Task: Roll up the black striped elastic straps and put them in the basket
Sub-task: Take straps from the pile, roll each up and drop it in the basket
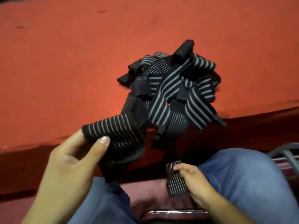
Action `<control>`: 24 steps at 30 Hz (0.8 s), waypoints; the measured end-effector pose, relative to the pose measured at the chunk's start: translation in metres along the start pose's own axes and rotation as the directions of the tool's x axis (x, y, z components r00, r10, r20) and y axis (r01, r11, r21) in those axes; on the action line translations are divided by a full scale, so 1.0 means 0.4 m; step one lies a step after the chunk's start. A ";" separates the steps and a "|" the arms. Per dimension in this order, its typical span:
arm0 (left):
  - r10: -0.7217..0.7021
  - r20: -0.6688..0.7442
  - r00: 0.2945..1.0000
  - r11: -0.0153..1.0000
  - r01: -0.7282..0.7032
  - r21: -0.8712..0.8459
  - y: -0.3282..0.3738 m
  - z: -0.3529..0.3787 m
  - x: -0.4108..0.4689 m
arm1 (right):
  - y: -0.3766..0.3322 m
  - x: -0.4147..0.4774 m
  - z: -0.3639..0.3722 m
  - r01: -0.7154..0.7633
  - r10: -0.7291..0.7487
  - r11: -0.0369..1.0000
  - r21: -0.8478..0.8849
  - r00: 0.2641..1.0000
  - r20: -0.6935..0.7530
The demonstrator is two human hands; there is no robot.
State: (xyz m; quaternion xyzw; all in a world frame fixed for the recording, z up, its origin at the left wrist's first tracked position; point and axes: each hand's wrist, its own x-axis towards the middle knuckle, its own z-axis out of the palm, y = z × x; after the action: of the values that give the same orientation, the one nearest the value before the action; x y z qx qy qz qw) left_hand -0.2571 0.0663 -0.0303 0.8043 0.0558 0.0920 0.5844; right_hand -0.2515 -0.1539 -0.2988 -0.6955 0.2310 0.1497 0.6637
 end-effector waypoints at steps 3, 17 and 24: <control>0.049 -0.007 0.999 0.998 -0.049 0.037 -0.028 -0.053 -0.045 | 0.010 -0.070 -0.021 0.005 -0.004 0.999 -0.053 1.000 0.018; -0.012 0.117 0.993 0.988 0.030 -0.152 -0.084 0.009 -0.142 | -0.102 -0.295 -0.093 0.162 -0.180 0.981 0.109 0.964 0.195; 0.083 0.241 0.967 0.993 -0.059 -0.106 -0.166 0.076 -0.089 | -0.200 -0.291 -0.116 0.143 -0.183 0.963 0.227 0.969 0.165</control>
State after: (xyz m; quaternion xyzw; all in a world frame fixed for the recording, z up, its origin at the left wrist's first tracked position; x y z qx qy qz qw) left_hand -0.2841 0.0518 -0.1056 0.7815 -0.0502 0.0158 0.6217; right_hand -0.3133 -0.1847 -0.1672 -0.6198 0.1252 0.1325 0.7633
